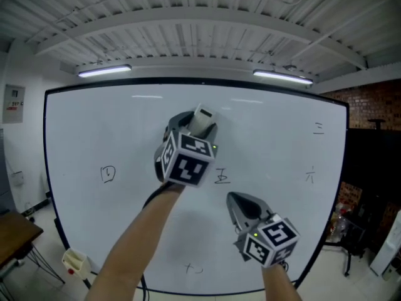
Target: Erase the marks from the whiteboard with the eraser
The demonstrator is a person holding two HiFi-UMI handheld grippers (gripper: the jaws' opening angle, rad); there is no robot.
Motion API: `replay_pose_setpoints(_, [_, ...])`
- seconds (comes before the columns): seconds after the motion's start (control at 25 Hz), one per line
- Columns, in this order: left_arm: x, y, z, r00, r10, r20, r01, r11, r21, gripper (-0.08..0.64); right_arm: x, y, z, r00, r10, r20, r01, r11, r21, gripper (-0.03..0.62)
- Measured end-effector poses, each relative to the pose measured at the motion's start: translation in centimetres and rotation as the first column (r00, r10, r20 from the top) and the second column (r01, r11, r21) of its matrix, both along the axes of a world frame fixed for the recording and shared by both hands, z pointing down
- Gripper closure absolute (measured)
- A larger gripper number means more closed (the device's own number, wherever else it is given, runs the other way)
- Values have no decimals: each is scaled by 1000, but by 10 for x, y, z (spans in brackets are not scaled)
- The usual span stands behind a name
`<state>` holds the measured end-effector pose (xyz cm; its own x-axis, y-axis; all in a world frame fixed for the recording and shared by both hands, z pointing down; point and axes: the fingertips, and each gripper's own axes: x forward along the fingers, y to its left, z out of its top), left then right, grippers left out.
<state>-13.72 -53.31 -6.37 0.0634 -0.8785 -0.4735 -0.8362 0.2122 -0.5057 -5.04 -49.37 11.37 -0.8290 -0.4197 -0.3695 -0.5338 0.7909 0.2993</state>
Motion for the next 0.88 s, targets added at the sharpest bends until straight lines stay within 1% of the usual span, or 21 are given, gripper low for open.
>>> replay_pose_setpoints(0.12, [-37, 13, -4, 998, -19, -58, 20, 1000, 14, 313, -13, 6, 1, 1000, -22, -11, 22, 1000, 2, 600])
replay_pose_setpoints(0.24, [-72, 27, -7, 991, -33, -128, 37, 999, 30, 313, -24, 11, 4, 999, -38, -23, 38, 999, 1, 600])
replay_pose_setpoints(0.36, [-85, 33, -7, 986, -22, -163, 29, 999, 42, 313, -26, 12, 8, 999, -40, -28, 40, 999, -6, 600])
replay_pose_setpoints(0.48, [-77, 29, -6, 987, -53, -149, 57, 998, 21, 316, -20, 11, 10, 999, -35, -20, 35, 999, -13, 600])
replay_pose_setpoints(0.64, [-45, 15, 0, 994, -59, -94, 57, 998, -20, 316, 0, 7, 13, 1000, -17, -7, 17, 1000, -21, 600])
replay_pose_setpoints(0.72, [-23, 6, 3, 997, -47, -64, 44, 998, -38, 316, 11, 6, 15, 1000, -9, -2, 9, 1000, -21, 600])
replay_pose_setpoints(0.88, [24, -14, 14, 1000, 3, -8, -3, 996, -90, 316, 40, 0, 20, 999, 41, 18, -40, 998, -48, 600])
